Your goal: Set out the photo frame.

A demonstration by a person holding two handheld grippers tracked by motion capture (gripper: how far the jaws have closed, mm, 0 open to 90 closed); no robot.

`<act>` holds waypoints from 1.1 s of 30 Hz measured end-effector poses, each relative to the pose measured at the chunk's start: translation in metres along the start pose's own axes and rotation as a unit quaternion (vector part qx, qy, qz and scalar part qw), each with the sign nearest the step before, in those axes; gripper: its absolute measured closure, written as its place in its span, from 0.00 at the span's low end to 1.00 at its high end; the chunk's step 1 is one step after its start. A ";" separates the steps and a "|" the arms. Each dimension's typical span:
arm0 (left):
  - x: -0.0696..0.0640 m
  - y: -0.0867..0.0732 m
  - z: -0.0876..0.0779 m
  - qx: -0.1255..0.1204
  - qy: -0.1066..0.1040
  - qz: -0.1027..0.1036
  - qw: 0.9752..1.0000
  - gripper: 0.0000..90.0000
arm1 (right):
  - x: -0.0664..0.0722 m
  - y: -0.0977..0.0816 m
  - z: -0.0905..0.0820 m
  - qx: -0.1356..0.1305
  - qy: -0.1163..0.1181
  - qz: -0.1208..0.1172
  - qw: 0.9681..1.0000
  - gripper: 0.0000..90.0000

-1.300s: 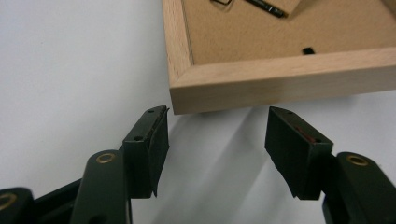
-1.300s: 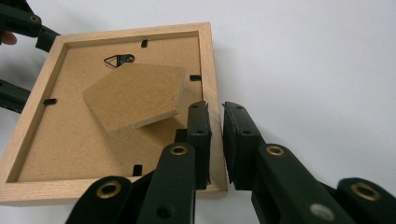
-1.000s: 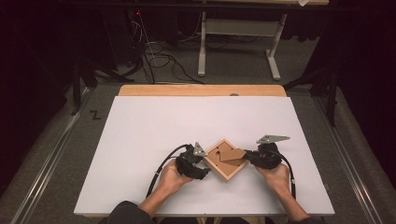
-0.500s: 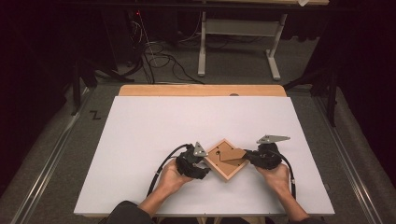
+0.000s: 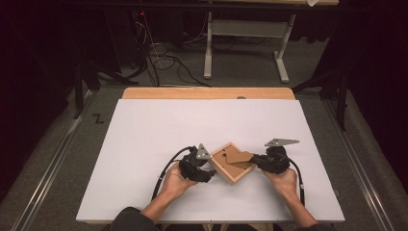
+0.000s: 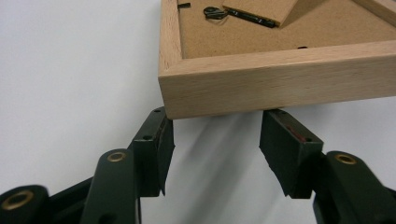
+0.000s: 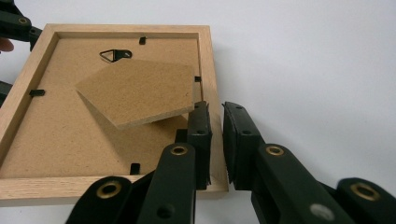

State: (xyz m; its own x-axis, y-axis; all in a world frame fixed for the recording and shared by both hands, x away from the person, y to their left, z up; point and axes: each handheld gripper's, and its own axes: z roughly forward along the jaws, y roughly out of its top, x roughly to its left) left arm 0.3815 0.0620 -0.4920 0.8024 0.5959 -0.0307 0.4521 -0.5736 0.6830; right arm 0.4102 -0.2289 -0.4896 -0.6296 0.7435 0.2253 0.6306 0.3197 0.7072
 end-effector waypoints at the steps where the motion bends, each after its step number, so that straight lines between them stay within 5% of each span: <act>1: 0.000 0.000 0.000 -0.001 0.000 0.000 1.000 0.50 | 0.000 0.000 0.000 0.000 0.000 0.000 1.000 0.92; 31: 0.006 0.006 -0.018 -0.058 -0.002 -0.023 0.998 0.47 | 0.004 0.005 0.014 0.008 0.036 0.010 0.999 0.92; 33: 0.005 0.007 -0.019 -0.066 -0.011 -0.023 0.997 0.49 | 0.006 0.006 0.015 -0.001 0.050 0.009 0.999 1.00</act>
State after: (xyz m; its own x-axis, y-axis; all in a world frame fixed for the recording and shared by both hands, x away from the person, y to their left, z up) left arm 0.3810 0.0714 -0.4738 0.7910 0.6068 -0.0784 0.4339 -0.4660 0.7711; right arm 0.4172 -0.2138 -0.4946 -0.6596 0.6874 0.3040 0.6419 0.3048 0.7036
